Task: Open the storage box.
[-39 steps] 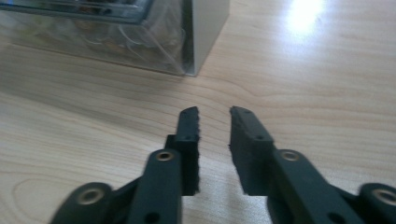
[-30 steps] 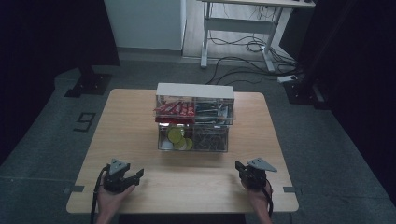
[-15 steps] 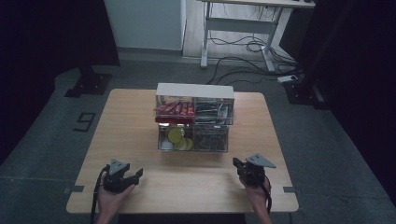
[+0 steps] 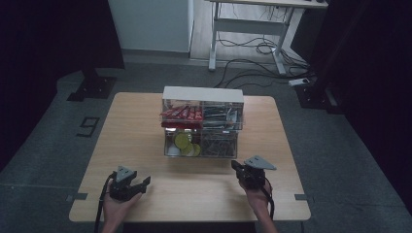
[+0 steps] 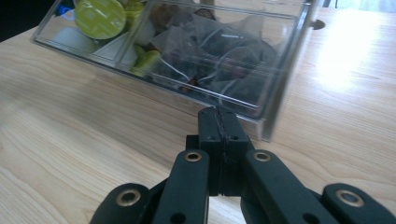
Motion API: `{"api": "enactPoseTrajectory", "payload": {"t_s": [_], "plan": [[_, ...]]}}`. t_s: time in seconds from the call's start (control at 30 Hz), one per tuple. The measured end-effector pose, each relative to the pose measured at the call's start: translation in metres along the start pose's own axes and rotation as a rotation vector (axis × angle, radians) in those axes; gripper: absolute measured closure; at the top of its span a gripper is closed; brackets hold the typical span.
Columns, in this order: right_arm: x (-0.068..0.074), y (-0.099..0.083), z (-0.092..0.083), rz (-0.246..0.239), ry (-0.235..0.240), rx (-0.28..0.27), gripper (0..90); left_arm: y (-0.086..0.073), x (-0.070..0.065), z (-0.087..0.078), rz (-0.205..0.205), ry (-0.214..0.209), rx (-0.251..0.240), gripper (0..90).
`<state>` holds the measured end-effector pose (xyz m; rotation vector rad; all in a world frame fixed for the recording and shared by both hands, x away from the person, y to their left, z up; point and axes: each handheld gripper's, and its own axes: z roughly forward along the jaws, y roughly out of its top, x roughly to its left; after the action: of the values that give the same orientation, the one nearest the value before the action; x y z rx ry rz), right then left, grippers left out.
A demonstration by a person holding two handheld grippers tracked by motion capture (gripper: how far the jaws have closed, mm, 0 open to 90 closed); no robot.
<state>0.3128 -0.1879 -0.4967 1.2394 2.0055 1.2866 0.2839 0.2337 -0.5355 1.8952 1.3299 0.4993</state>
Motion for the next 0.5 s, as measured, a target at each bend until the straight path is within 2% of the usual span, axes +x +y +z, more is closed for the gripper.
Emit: {"api": "enactPoseTrajectory", "payload": {"t_s": [0.5], "plan": [[0.02, 0.008, 0.015, -0.009, 0.052, 0.005, 89.1, 0.001, -0.002, -0.002, 0.0, -0.009, 0.001, 38.1]]}}
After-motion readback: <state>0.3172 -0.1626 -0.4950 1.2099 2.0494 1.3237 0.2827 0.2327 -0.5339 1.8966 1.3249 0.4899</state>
